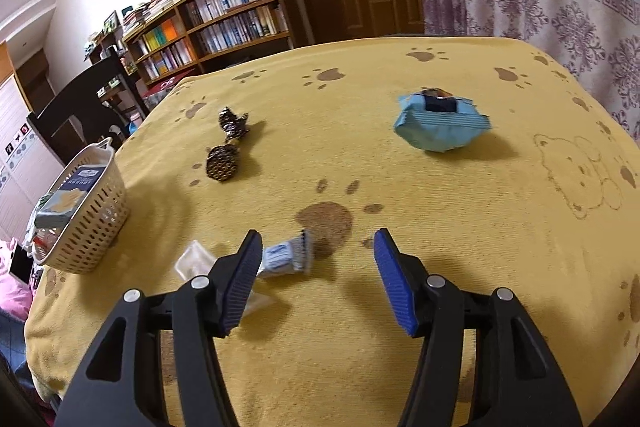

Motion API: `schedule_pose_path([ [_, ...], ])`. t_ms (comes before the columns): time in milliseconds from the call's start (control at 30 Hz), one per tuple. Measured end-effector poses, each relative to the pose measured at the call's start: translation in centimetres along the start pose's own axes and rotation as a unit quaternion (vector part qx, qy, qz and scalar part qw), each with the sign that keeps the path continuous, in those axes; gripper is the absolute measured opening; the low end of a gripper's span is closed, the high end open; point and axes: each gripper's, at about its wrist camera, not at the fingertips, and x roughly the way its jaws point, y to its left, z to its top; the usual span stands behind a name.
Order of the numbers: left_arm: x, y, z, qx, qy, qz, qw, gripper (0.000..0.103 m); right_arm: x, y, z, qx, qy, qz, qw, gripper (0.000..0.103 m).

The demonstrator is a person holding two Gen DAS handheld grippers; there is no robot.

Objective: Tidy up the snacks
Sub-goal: 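Grasp the dark wrapped candy with left gripper while right gripper moves back over table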

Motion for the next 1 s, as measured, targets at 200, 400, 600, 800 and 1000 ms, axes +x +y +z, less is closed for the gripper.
schedule_pose_path([
  [200, 0.3, -1.2, -0.7, 0.019, 0.006, -0.004, 0.9998, 0.096, -0.2, -1.1, 0.1, 0.013, -0.01, -0.01, 1.0, 0.07],
  [400, 0.8, -2.1, -1.3, 0.031, 0.01, -0.003, 0.9994, 0.099, -0.4, -2.7, 0.0, 0.041, -0.017, -0.017, 0.999, 0.08],
  [600, 1.5, -3.0, -1.8, 0.045, 0.02, -0.004, 0.9988, 0.1, -1.0, -4.9, 0.4, 0.065, -0.027, -0.027, 0.997, 0.084],
  [800, 2.6, -3.8, -2.6, 0.056, 0.034, -0.005, 0.9978, 0.1, -1.6, -7.5, 0.8, 0.077, -0.034, -0.051, 0.995, 0.084],
  [1000, 3.9, -5.6, -3.3, 0.072, 0.052, -0.014, 0.9959, 0.1, -1.1, -9.6, 0.4, 0.104, -0.027, -0.057, 0.993, 0.084],
])
